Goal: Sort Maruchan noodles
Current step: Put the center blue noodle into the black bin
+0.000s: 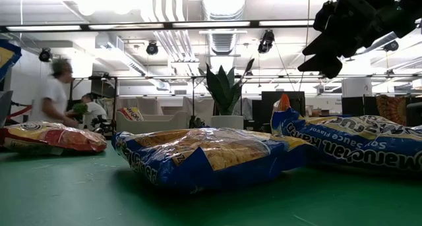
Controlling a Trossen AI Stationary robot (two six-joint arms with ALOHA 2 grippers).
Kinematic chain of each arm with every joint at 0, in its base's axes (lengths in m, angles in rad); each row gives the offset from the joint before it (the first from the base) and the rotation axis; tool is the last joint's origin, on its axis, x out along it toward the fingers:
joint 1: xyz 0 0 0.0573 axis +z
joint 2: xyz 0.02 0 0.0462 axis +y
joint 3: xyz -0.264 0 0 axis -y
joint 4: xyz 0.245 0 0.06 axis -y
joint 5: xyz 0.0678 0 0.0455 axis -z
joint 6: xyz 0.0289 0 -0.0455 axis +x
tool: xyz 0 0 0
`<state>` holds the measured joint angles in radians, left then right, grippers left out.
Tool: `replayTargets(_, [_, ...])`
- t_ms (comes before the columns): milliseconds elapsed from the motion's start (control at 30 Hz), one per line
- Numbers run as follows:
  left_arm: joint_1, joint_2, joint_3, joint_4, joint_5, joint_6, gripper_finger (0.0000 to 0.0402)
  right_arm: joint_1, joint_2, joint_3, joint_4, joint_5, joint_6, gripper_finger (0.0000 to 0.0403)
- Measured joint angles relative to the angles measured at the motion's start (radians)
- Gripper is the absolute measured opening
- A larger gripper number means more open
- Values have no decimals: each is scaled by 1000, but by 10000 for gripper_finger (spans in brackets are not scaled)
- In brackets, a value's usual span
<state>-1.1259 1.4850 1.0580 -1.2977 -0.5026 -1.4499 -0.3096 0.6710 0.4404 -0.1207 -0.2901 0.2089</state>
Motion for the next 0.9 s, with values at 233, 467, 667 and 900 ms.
replayTargets(233, [0, 16, 0, 11, 127, -1, 136, 0, 0, 0, 0, 0, 0, 244])
replayTargets(467, [0, 58, 52, 11, 162, 21, 197, 0, 0, -3, 0, 0, 0, 244])
replayTargets(667, [11, 118, 187, 34, 176, 90, 206, 0, 0, -3, 0, 0, 0, 244])
replayTargets(900, [19, 275, 369, 21, 178, 173, 187, 0, 0, -3, 0, 0, -3, 244])
